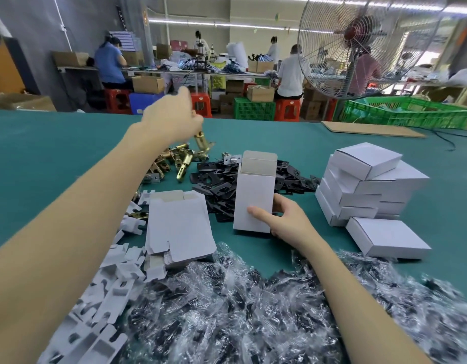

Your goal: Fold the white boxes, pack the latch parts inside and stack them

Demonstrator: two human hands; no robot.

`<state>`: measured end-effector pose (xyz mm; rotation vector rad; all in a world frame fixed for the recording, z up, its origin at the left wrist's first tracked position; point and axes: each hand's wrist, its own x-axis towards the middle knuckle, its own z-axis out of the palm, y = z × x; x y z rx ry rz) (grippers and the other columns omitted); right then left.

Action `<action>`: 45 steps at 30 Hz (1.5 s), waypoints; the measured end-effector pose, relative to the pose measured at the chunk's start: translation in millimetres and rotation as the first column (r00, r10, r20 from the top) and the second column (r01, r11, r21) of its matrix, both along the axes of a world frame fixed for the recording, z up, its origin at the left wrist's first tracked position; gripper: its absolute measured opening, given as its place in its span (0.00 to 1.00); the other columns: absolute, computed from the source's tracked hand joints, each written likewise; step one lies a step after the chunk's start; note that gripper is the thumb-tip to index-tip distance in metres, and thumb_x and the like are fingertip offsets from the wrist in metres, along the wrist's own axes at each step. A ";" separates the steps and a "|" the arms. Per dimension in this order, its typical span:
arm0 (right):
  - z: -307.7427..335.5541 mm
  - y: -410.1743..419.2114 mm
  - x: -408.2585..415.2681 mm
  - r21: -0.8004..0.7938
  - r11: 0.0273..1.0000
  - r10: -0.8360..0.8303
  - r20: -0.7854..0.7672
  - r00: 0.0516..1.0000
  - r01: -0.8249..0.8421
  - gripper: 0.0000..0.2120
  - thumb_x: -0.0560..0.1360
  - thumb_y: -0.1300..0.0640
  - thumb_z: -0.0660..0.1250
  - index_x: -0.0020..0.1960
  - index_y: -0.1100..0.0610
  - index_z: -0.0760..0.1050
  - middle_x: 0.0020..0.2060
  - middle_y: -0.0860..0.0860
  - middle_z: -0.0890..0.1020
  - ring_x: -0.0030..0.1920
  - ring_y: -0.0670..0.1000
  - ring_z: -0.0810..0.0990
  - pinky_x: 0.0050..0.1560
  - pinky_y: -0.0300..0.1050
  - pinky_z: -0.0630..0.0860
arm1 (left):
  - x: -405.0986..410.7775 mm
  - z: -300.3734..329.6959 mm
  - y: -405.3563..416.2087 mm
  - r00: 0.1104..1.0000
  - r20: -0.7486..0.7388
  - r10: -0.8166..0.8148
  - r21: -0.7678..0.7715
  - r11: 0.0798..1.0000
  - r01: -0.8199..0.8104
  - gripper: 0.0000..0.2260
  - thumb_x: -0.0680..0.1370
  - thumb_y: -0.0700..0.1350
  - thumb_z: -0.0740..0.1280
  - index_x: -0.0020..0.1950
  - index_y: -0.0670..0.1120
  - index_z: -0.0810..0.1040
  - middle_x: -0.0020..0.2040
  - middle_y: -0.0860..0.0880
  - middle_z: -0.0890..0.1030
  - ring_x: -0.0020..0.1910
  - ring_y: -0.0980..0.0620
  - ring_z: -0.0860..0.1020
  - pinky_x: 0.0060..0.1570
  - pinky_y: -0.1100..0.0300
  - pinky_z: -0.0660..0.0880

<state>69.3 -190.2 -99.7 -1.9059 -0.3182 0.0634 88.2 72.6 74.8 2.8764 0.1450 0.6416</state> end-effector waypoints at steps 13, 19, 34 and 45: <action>4.0 1.2 -4.1 0.020 0.999 0.031 -0.007 1.000 -0.031 0.18 0.73 0.42 0.76 0.61 0.44 0.79 0.51 0.43 0.86 0.35 0.36 0.78 0.37 0.34 0.73 | -51.9 45.4 -66.1 0.901 -0.095 -0.422 0.191 0.881 0.433 0.07 0.85 0.46 0.58 0.62 0.54 0.65 0.45 0.48 0.80 0.41 0.47 0.77 0.43 0.50 0.74; 5.1 0.0 -5.2 0.030 0.999 0.026 -0.010 1.000 -0.026 0.17 0.73 0.43 0.76 0.60 0.44 0.79 0.51 0.43 0.86 0.36 0.37 0.79 0.36 0.33 0.73 | -34.5 11.9 -82.9 0.918 -0.095 -0.386 0.337 0.855 0.394 0.07 0.85 0.46 0.56 0.63 0.51 0.64 0.44 0.49 0.77 0.41 0.44 0.76 0.38 0.51 0.69; 7.7 0.2 -7.6 0.039 0.999 0.037 0.014 0.999 -0.038 0.15 0.72 0.44 0.78 0.57 0.43 0.81 0.45 0.42 0.86 0.35 0.36 0.80 0.31 0.32 0.73 | -29.5 -29.7 -85.2 0.846 -0.402 -0.350 0.293 0.827 0.481 0.07 0.83 0.43 0.57 0.56 0.56 0.66 0.45 0.52 0.79 0.41 0.51 0.75 0.37 0.54 0.67; 7.1 1.2 -7.6 0.051 0.997 0.054 0.011 0.998 -0.055 0.15 0.72 0.45 0.78 0.57 0.44 0.81 0.46 0.44 0.86 0.31 0.36 0.77 0.33 0.33 0.73 | -47.3 -59.0 -70.0 0.888 -0.128 -0.442 0.130 0.880 0.457 0.08 0.82 0.57 0.63 0.56 0.56 0.76 0.54 0.55 0.73 0.50 0.52 0.75 0.47 0.55 0.72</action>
